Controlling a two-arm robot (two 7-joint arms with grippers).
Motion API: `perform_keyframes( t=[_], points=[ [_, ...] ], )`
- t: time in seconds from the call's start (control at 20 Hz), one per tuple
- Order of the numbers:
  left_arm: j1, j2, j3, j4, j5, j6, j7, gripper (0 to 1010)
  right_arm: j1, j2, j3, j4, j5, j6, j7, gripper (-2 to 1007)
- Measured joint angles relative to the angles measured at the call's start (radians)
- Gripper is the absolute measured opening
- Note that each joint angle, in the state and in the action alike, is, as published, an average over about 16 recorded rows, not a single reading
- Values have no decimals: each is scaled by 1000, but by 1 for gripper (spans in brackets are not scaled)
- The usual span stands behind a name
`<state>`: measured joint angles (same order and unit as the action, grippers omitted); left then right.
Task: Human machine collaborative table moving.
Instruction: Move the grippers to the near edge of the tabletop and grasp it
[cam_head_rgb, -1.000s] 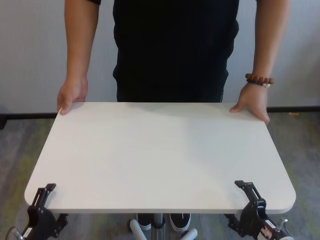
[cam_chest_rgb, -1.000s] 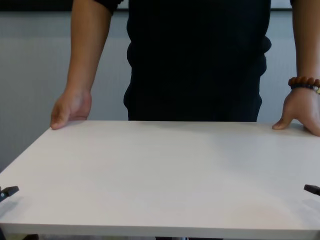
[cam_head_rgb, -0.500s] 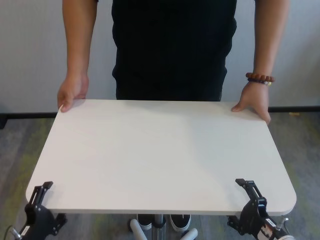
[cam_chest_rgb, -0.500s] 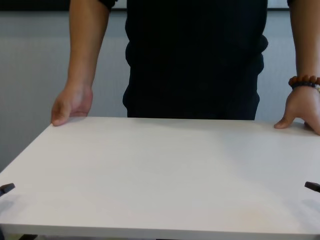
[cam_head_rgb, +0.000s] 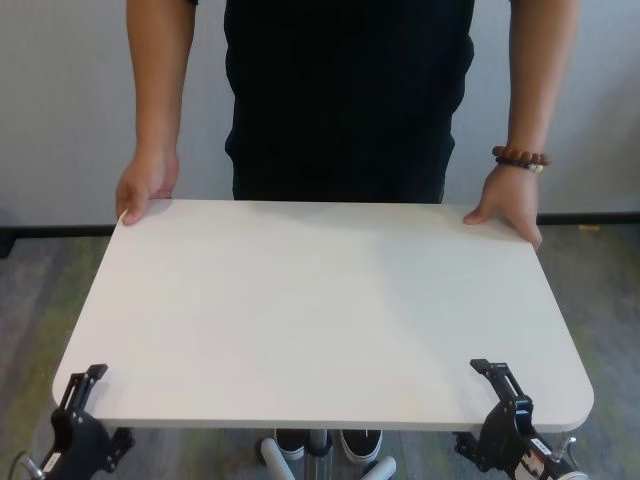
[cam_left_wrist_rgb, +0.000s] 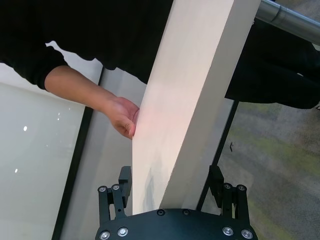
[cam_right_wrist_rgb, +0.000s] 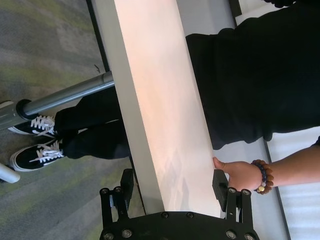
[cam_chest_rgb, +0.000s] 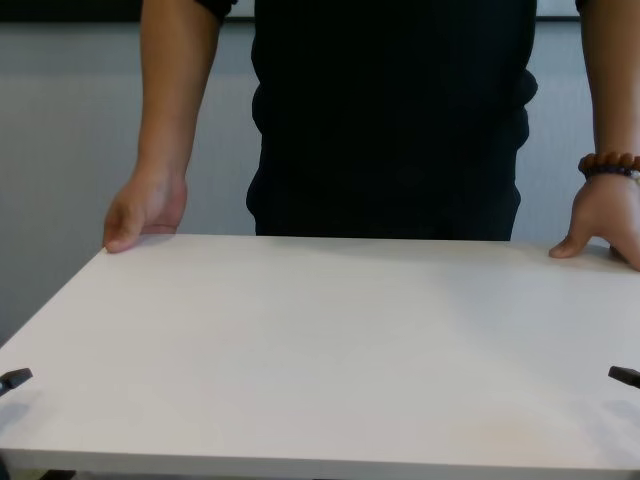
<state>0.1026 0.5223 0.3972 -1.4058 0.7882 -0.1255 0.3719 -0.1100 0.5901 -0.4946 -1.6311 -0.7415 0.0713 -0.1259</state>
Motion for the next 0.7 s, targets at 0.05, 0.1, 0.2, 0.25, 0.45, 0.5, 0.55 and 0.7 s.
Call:
perform_keyframes(
  t=[0.05, 0.1, 0.2, 0.25, 0.45, 0.5, 0.55, 0.7],
  points=[
    [0, 0, 0, 0, 1, 0, 0, 993, 0, 0, 0, 0, 0, 0, 0, 1001],
    [0, 0, 1, 0, 2, 1, 0, 993, 0, 0, -1, 0, 0, 1, 0, 1001],
    [-1, 1, 2, 0, 3, 1, 1, 994, 0, 1, -1, 0, -1, 1, 0, 1001],
    [-1, 1, 2, 0, 3, 1, 1, 994, 0, 1, -1, 0, -1, 1, 0, 1001],
    [-1, 2, 3, 1, 5, 2, 1, 996, 0, 1, -2, 0, -2, 2, 1, 997],
    [-1, 2, 3, 1, 6, 2, 1, 996, 1, 1, -2, 0, -2, 2, 1, 994],
    [-1, 2, 3, 1, 6, 2, 2, 997, 1, 1, -2, 0, -2, 2, 1, 989],
    [-1, 2, 4, 1, 7, 3, 2, 998, 1, 2, -3, 0, -2, 2, 1, 964]
  ],
)
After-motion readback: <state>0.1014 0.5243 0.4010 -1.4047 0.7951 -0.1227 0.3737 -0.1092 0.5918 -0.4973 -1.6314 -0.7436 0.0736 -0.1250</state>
